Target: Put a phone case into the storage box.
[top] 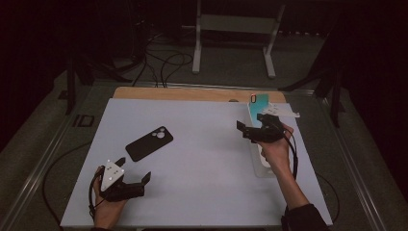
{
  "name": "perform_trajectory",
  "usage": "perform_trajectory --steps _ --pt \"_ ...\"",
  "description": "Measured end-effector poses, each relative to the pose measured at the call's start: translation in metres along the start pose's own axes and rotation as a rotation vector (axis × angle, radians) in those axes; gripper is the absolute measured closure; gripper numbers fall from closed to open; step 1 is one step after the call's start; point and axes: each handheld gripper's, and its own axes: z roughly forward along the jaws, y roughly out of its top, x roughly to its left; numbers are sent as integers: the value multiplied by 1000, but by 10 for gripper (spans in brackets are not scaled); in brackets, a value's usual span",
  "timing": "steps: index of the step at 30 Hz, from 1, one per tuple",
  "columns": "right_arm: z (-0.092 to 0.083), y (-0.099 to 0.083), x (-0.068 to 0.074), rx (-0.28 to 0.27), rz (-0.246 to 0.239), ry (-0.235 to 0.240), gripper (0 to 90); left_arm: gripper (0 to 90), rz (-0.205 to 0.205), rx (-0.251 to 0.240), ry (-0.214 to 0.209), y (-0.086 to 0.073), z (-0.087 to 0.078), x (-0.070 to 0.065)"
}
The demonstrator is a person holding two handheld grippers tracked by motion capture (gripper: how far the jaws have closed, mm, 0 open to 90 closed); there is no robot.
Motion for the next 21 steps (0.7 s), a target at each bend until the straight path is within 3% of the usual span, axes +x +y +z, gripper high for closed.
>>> perform_trajectory --steps 10,21 --pt "-15 -26 20 11 -92 27 101 0 -5 0 -5 3 -1 0" --pt "-41 -58 32 -44 -157 56 102 0 -12 -18 -23 14 -8 0"
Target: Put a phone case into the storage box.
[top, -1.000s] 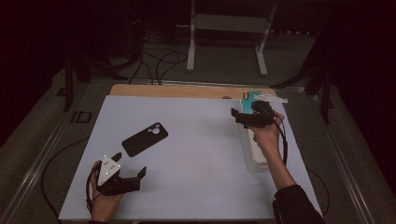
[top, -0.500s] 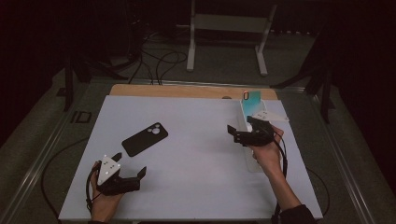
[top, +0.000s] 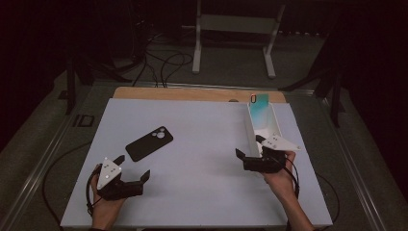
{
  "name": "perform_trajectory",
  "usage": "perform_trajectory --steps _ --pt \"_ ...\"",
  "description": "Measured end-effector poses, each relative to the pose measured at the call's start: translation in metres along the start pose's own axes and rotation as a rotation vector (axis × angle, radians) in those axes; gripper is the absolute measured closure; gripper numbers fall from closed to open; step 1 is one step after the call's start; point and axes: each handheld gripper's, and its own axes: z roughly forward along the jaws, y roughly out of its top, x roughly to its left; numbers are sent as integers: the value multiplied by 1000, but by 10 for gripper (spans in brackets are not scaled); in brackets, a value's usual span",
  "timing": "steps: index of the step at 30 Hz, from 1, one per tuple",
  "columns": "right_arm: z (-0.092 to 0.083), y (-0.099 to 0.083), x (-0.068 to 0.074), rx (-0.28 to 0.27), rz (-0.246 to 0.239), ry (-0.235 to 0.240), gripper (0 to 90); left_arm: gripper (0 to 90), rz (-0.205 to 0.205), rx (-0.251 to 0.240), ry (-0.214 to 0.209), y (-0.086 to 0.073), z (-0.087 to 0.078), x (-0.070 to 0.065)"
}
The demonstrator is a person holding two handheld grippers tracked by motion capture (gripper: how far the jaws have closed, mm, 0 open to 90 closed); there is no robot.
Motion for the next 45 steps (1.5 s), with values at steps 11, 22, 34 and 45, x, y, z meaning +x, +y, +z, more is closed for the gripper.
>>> perform_trajectory --steps 11,22,34,45 --pt "-21 -32 4 -91 -9 18 102 0 -5 -27 -7 9 -6 3" --pt "-31 -49 7 -133 -7 24 102 0 13 -32 -13 17 -11 5" --pt "-26 -49 7 -134 12 44 102 0 18 -12 -15 20 -6 11" --pt "-27 -48 8 -140 11 46 103 0 15 14 0 29 3 25"
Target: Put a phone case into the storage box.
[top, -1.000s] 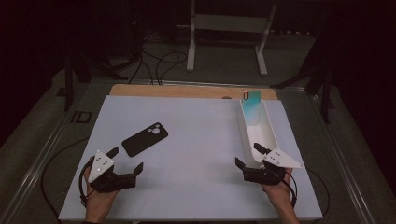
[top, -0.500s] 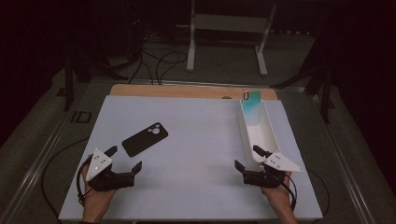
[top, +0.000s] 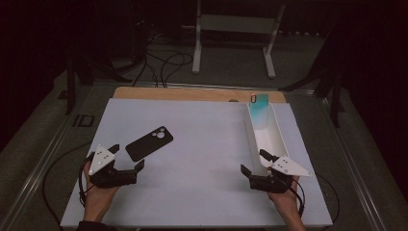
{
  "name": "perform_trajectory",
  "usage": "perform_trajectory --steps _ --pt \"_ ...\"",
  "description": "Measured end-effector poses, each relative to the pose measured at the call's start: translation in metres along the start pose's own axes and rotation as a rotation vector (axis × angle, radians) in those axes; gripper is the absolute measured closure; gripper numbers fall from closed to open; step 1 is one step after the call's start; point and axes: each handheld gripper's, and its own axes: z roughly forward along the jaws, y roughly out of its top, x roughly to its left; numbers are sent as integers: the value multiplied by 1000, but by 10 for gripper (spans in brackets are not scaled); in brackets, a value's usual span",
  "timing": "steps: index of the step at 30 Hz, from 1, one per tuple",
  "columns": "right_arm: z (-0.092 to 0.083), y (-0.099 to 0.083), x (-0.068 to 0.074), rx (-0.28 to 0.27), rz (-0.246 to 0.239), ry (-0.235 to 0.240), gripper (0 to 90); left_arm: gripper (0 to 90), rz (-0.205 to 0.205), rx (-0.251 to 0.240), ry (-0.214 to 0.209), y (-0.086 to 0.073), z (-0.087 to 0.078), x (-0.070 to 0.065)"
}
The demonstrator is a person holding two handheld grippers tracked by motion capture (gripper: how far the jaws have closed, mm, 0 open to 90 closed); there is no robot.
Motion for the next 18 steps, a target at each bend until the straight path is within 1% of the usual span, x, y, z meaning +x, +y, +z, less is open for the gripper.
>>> perform_trajectory --steps 3,6,7,8,10,12,15,18 --pt "-1 0 1 -1 -3 -2 103 0 -9 9 6 3 5 4" --pt "-1 1 0 -3 -3 -6 103 0 -27 25 11 5 11 9" --pt "-1 1 0 -3 -3 -6 103 0 -27 25 11 5 11 9" --pt "-1 1 0 -4 -3 -9 103 0 -15 37 20 6 15 10" --pt "-1 0 -1 -3 1 -7 103 0 -7 51 17 7 19 12" --pt "-1 0 -1 -3 2 -8 103 0 -13 45 -4 8 24 15" --pt "-1 0 -2 -3 -3 -13 103 0 -7 57 -8 9 31 20" --pt "-1 0 -3 0 3 -11 104 19 -2 72 7 10 37 24"
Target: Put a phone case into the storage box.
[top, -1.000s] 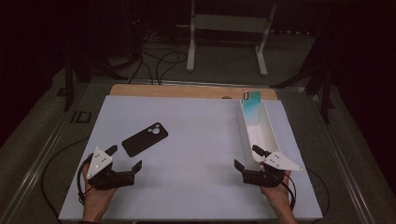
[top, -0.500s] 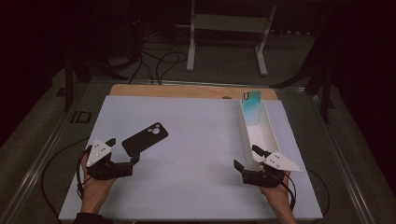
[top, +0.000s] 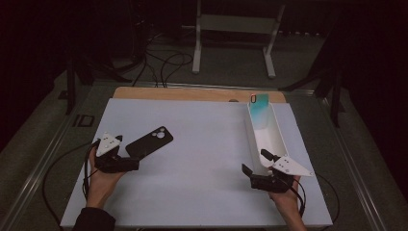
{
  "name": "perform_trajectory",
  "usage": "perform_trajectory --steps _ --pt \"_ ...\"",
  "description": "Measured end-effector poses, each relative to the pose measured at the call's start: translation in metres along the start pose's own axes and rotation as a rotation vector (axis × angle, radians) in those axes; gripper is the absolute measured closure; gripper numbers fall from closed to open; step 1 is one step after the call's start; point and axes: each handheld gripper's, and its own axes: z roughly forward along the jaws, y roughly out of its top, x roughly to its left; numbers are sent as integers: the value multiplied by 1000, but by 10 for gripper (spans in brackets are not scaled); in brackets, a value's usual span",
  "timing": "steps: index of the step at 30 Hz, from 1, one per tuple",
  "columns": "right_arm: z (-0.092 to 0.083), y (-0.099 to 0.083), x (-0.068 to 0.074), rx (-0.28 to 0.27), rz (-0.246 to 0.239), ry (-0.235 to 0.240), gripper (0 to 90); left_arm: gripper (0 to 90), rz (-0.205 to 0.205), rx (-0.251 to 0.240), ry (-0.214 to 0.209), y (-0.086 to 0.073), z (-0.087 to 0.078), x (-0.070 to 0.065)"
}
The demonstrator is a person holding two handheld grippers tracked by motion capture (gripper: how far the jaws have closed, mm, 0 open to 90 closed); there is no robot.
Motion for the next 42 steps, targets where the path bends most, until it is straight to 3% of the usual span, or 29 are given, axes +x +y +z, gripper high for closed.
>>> perform_trajectory --steps 7,10,14,19,20,26,42 --pt "-1 0 0 1 -12 -4 104 209 -2 29 75 0 15 12" --pt "0 0 0 1 -11 -1 103 359 -15 49 77 -1 20 18" --pt "0 0 0 1 -12 -1 104 469 -37 55 90 -3 27 25" --pt "0 0 0 2 -8 -3 104 658 -77 64 77 -5 33 38" --pt "0 0 0 2 -7 -3 104 658 -95 84 87 -7 37 44" --pt "-1 1 0 -8 -8 -4 104 890 -137 154 115 -16 51 57" --pt "-4 2 -2 -20 -3 -5 104 899 -139 278 142 -30 74 64"
